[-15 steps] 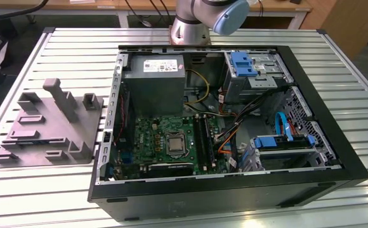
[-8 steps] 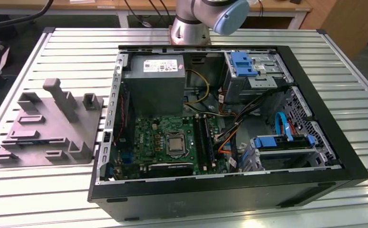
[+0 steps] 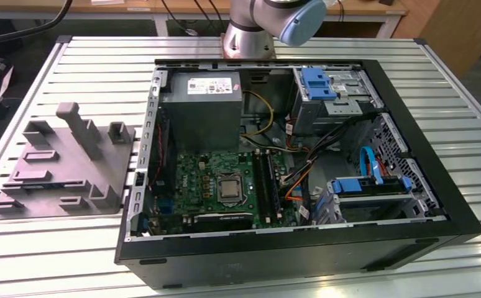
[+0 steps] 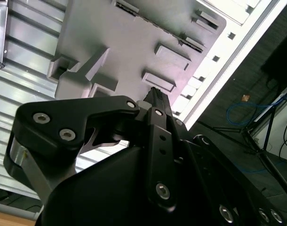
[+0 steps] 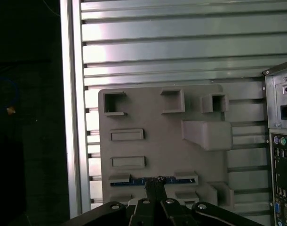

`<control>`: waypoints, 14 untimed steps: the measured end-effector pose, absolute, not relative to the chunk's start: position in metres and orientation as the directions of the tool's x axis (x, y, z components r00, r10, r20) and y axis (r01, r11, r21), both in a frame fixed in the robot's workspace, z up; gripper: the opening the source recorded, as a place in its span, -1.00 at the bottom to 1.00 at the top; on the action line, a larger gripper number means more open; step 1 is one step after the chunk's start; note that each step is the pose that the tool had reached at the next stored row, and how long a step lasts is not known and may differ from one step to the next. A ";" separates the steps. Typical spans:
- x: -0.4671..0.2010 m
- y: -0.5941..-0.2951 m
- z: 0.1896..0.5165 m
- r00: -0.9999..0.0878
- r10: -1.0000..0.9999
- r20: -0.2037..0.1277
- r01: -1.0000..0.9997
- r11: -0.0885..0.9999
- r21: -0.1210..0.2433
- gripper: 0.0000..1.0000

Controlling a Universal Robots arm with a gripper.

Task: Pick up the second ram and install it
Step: 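Reach for the second ram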

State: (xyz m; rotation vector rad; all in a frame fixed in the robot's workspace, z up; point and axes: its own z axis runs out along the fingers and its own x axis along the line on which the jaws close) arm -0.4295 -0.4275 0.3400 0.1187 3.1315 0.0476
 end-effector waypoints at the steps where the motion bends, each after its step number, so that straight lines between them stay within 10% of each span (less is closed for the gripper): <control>1: -0.429 -0.428 0.340 -0.997 0.076 -0.006 0.076 0.997 0.031 -0.80; 14: -0.429 -0.447 0.327 -0.998 0.067 -0.006 0.066 0.997 0.031 -0.80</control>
